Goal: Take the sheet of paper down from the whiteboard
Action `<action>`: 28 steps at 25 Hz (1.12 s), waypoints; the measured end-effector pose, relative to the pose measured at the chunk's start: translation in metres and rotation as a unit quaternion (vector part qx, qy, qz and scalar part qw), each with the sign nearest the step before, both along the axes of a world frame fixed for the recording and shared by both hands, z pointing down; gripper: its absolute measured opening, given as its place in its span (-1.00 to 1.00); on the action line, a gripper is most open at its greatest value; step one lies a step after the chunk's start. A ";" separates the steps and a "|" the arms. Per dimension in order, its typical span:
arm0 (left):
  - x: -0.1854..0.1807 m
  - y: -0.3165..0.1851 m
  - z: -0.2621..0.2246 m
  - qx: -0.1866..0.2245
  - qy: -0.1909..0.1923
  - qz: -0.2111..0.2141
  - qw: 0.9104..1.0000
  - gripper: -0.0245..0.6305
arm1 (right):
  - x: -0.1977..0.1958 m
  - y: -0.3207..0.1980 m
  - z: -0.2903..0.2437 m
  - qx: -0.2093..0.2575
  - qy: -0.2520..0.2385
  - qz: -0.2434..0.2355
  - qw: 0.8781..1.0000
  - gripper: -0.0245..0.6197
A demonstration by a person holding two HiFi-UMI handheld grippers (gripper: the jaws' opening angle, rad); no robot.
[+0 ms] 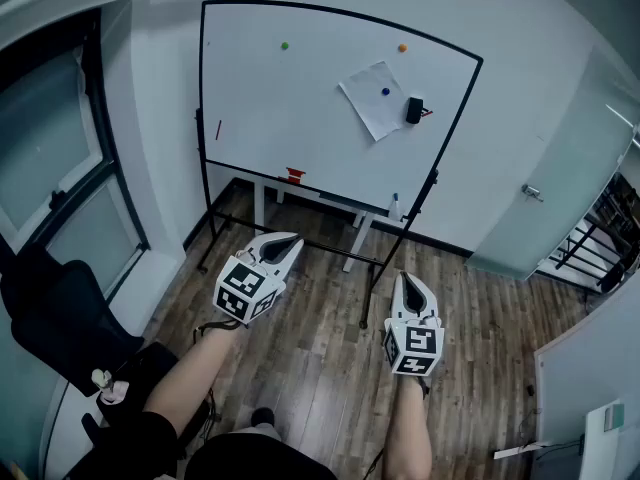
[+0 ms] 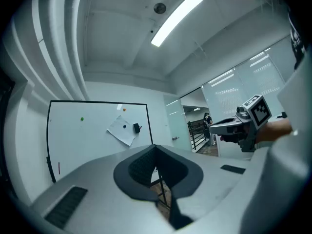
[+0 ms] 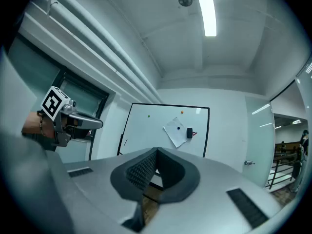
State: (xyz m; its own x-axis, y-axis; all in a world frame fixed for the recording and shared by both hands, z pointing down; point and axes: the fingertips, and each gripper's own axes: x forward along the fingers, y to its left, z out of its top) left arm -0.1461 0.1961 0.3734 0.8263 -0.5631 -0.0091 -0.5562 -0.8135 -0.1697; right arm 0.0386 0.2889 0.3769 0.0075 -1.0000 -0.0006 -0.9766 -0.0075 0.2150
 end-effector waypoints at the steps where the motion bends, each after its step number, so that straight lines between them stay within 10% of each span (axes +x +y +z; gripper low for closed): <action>1: -0.002 -0.007 0.000 0.004 0.002 -0.003 1.000 -0.89 | -0.002 -0.007 0.001 -0.001 -0.001 0.000 1.000 -0.86; 28: 0.054 -0.123 0.005 0.000 0.005 -0.013 1.000 -0.89 | 0.060 -0.116 0.001 0.019 -0.019 -0.014 1.000 -0.86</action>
